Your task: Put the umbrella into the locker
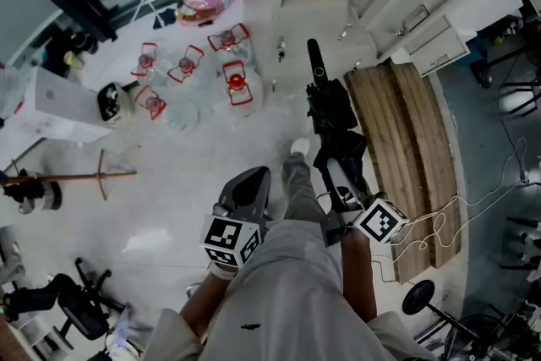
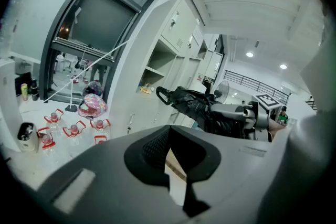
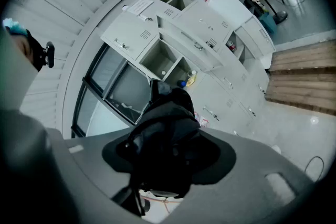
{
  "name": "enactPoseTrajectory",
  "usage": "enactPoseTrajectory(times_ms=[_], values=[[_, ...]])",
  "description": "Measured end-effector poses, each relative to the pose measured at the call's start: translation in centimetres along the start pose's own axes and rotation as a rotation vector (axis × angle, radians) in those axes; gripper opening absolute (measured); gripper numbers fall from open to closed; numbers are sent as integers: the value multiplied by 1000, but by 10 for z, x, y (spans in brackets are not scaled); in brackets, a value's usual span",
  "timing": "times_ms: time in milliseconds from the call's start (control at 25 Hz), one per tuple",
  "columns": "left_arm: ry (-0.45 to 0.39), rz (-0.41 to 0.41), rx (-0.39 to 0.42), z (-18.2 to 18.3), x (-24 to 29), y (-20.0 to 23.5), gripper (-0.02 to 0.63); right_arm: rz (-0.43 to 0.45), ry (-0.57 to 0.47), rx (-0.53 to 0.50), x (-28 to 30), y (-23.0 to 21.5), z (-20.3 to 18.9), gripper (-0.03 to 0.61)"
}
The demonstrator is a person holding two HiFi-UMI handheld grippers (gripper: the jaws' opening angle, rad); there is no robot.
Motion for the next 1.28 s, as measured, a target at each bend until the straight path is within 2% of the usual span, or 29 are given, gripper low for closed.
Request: enactPoseTrajectory(times_ms=[160,480,800,1080,1280], values=[[20,-30,-20,-5,-30,-35,17,-7,31,94,-64,11,-20,249],[35,-106,4,-12,-38,-92,17,-5,-32,50,-138,16,-11,249],[61,-228,33,-23,-12,-179,17,-47,-114,38,-205,-13,34,249],[72,-284,61,-41,6,-246,17,-58,-189,44,-250,-47,70,249],[79,-305,85,-54,25,-288,17,-62,-207,73,-274,-72,96,249]])
Point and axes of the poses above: the fingertips, and each gripper's own axes: x forward along the fingers, y to its left, z out of its top, the point moved 9 cm from there along -x, backward along the fingers, and after that the axes turned 13 degrees about -y, right-handed, at the moved point
